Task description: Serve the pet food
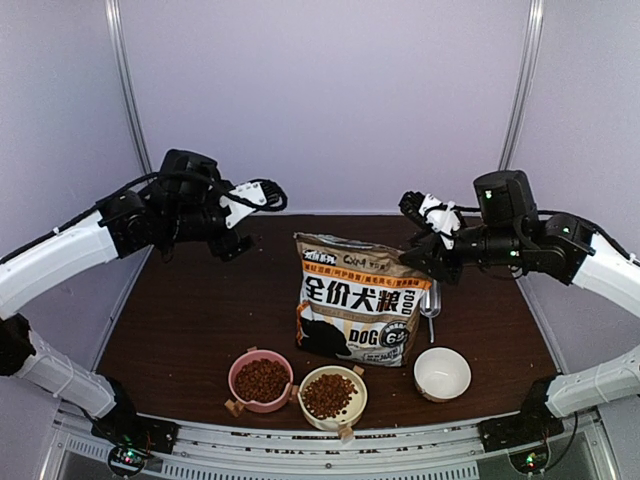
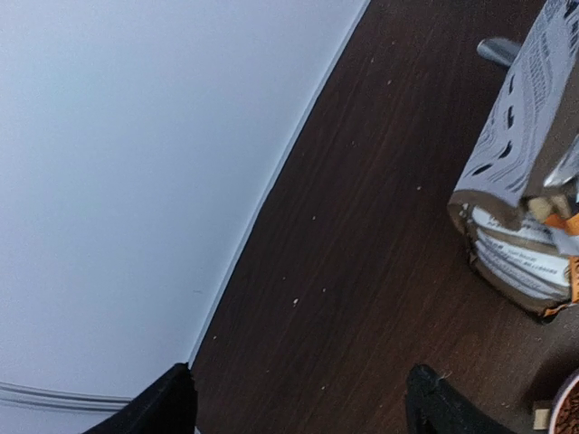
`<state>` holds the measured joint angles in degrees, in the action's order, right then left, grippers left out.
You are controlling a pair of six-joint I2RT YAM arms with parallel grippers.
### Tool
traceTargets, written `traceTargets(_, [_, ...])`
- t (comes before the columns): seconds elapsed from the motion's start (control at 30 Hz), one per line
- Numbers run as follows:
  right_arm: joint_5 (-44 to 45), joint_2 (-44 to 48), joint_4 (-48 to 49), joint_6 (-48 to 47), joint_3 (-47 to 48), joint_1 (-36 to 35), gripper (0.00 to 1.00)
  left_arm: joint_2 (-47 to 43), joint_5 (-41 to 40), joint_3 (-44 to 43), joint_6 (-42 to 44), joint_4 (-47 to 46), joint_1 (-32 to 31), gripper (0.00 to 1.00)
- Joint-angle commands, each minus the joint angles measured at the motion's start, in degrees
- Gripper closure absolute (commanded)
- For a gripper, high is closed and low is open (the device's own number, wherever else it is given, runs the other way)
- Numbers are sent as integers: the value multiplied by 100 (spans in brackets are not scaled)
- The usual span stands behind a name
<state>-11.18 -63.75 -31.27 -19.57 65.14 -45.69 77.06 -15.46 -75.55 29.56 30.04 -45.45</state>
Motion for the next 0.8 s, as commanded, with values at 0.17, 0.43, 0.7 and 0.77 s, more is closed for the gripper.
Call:
traceTargets(0.17, [-415,186,-392,266,402,15,49,-723,1169,260,-1210,-437,-105,15])
traceTargets(0.43, [9,-124,-57,222,632,-360,47,-745,1890,441,-1675,-875,-107,14])
traceTargets(0.7, [1190,-1226,-258,-309,1332,-871,49,-745,1996,528,-1804,-965,-104,14])
traceTargets(0.77, [1391,-1398,-269,-439,1459,-943,49,-806,1966,585,-1805,-953,-105,14])
